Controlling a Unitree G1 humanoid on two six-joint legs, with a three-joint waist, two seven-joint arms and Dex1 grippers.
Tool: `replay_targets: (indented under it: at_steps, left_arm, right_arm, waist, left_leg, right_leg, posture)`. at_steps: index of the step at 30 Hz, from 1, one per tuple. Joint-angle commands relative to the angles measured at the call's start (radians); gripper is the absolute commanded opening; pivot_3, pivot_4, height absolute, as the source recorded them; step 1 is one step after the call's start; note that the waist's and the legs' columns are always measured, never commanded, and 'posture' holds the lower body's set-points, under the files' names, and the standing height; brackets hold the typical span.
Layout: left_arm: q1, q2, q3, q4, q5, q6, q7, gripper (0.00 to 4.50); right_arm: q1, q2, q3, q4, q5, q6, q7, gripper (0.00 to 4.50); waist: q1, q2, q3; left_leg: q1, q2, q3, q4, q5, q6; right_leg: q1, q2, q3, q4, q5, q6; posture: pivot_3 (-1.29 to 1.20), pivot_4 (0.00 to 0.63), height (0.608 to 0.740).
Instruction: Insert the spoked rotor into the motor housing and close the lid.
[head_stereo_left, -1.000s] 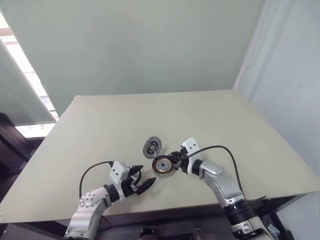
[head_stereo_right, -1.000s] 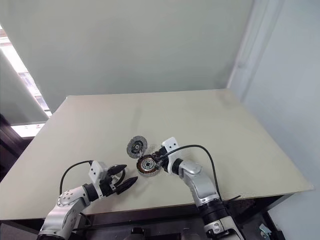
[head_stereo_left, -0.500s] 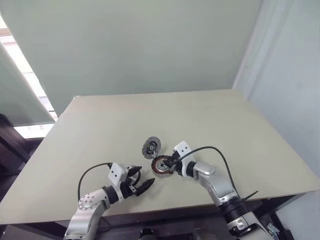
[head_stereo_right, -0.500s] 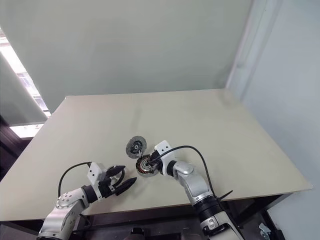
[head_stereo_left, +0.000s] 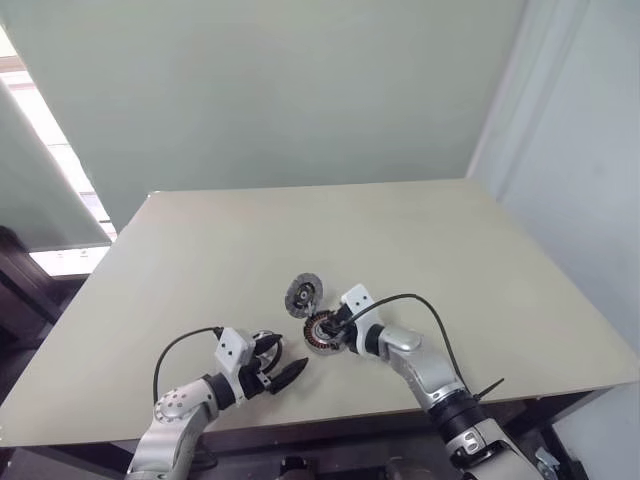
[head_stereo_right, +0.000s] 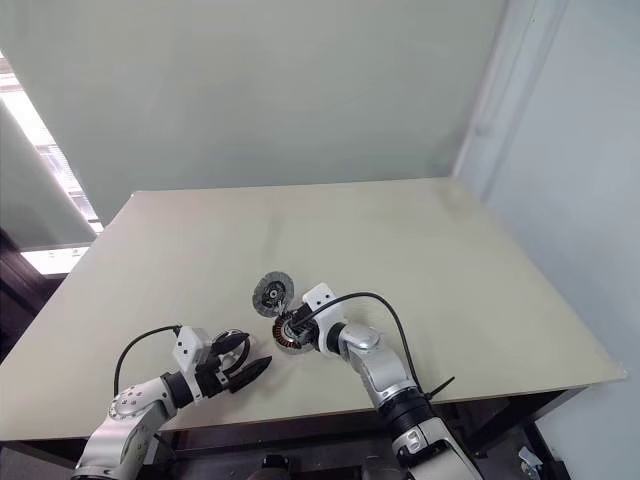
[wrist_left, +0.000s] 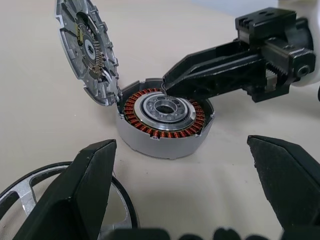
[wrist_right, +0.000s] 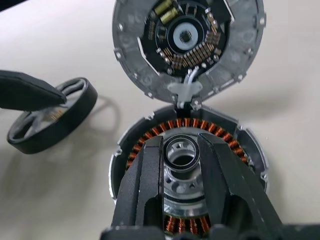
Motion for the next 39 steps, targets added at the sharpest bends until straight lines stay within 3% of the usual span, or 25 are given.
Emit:
replay_targets:
  at_steps: [1,39]
  left_arm:
    - [-0.004,0.011,0.009,-0.042,0.002,-0.017,0.001,4.5]
    - [0.012,0.018,0.011,-0.073,-0.003,-0.002,0.012,4.5]
  right_arm:
    - [-0.034,0.018,-0.008,-0.002,-0.008,-0.031,-0.007,0.68]
    - [-0.06,0.041,-0.025,0.115,-0.047,-0.089,-0.01,0.68]
  waist:
    - [0.0,0.0,0.0]
    - [-0.001,0.0,0.0]
  left_leg:
    - [0.0,0.0,0.0,0.0,0.0,0.0]
    - [0.0,0.0,0.0,0.0,0.0,0.0]
  right_leg:
    - [0.0,0.0,0.0,0.0,0.0,0.0]
    - [0.0,0.0,0.0,0.0,0.0,0.0]
  posture:
    - [0.0,0.0,0.74]
    - [0.0,0.0,0.74]
